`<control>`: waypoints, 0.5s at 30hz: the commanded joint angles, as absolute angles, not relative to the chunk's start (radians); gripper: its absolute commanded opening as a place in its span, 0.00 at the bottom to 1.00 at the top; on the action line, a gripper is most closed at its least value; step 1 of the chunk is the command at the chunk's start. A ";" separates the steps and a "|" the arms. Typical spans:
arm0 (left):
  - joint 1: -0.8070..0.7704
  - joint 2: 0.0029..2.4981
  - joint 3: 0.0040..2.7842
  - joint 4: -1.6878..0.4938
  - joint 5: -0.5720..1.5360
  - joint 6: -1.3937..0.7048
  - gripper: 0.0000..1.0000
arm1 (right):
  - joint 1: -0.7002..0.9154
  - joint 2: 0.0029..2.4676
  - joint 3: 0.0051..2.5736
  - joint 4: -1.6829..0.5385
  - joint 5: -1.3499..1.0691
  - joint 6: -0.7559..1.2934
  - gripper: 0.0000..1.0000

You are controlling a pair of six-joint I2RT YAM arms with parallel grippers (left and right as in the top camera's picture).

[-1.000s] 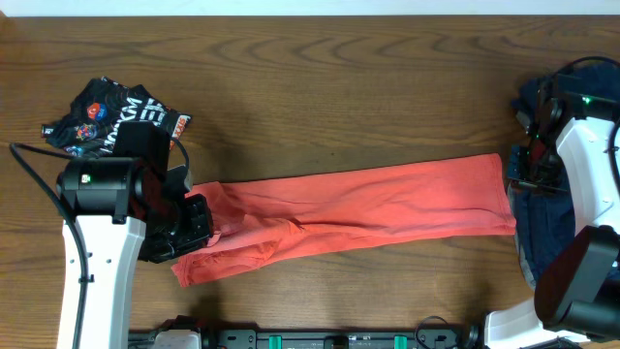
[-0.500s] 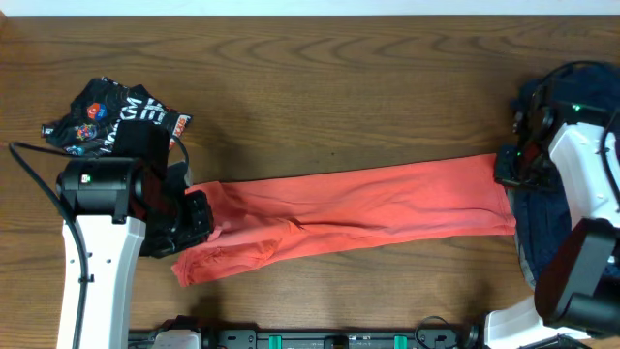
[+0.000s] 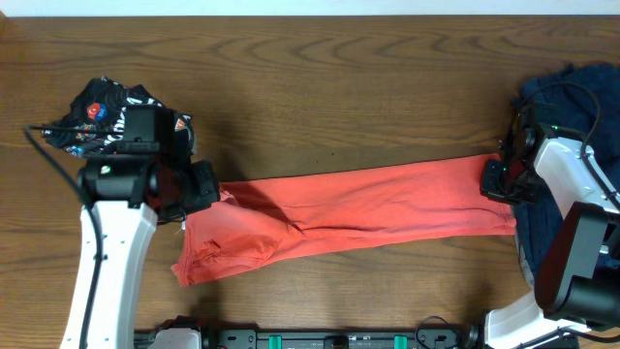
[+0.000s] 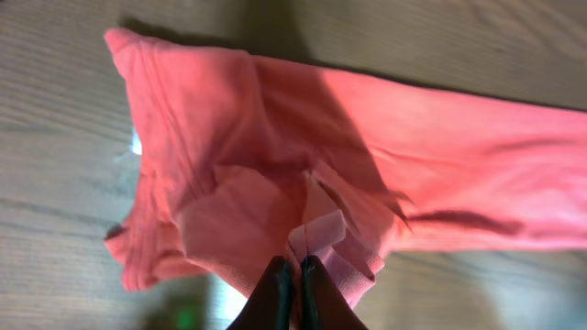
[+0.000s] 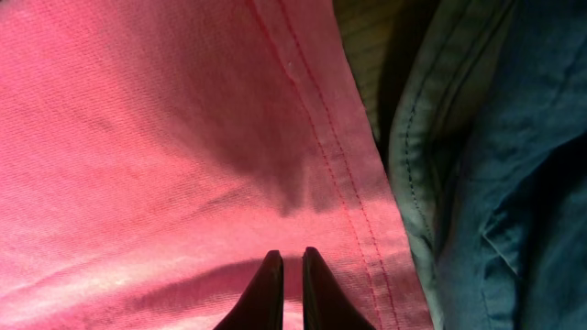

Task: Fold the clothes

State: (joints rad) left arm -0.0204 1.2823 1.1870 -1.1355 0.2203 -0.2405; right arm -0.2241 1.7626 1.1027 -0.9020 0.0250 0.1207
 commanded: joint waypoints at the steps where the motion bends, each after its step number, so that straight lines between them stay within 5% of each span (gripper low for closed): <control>1: -0.018 1.331 1.141 -1.083 0.160 -0.249 0.06 | -0.228 1.766 1.096 -0.898 0.018 0.111 0.08; 15: -0.018 1.555 1.069 -0.981 0.110 -0.249 0.06 | -0.228 1.766 1.096 -0.899 0.018 0.111 0.08</control>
